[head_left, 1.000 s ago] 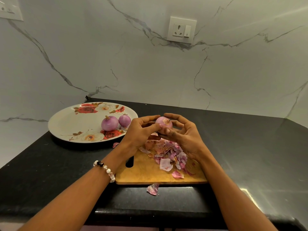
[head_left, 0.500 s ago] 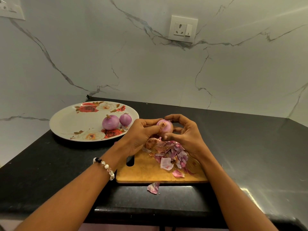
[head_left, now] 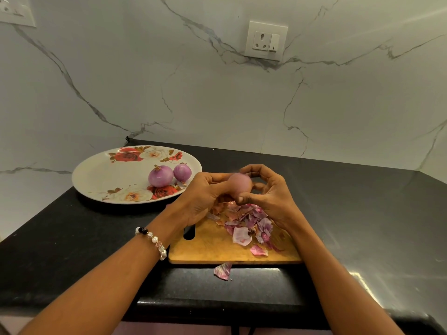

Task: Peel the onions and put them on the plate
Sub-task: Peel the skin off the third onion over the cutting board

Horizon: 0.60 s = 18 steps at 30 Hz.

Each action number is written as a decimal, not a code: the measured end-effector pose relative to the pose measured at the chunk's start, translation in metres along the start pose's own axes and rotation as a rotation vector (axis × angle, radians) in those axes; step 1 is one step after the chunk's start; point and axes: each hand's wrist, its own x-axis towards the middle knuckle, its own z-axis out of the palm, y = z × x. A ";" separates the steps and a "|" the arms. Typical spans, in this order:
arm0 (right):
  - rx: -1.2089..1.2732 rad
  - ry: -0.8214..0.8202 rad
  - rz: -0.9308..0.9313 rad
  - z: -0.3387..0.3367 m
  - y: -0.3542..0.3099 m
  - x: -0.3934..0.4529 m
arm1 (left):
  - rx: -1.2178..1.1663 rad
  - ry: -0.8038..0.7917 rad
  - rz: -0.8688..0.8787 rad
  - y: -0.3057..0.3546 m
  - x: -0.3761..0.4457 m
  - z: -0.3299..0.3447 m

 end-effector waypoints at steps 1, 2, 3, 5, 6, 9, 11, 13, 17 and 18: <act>-0.006 -0.004 -0.009 0.000 0.000 0.000 | 0.000 0.001 -0.001 0.000 0.000 0.000; -0.008 -0.006 -0.016 0.000 0.000 0.000 | 0.012 0.002 0.001 0.001 0.000 0.000; -0.007 -0.008 -0.019 -0.001 0.001 0.000 | 0.022 0.002 0.003 0.001 -0.001 0.000; -0.006 -0.010 -0.025 -0.001 0.001 0.000 | 0.023 -0.001 0.000 0.001 -0.001 -0.001; -0.009 -0.010 -0.028 -0.001 0.001 0.000 | 0.015 -0.005 -0.003 0.001 -0.001 -0.001; -0.015 -0.003 -0.029 -0.001 0.001 0.000 | 0.018 0.005 0.001 0.001 -0.001 0.000; 0.000 0.023 -0.014 -0.002 0.001 0.001 | 0.007 0.026 -0.014 0.001 -0.001 -0.001; 0.006 0.029 -0.012 -0.003 0.001 0.001 | -0.047 0.014 -0.038 0.001 0.000 -0.001; 0.011 0.004 -0.006 -0.003 0.004 0.000 | -0.077 -0.005 -0.047 0.001 -0.001 0.000; 0.007 -0.003 -0.004 -0.003 0.004 0.000 | -0.064 0.002 -0.045 0.001 -0.001 0.000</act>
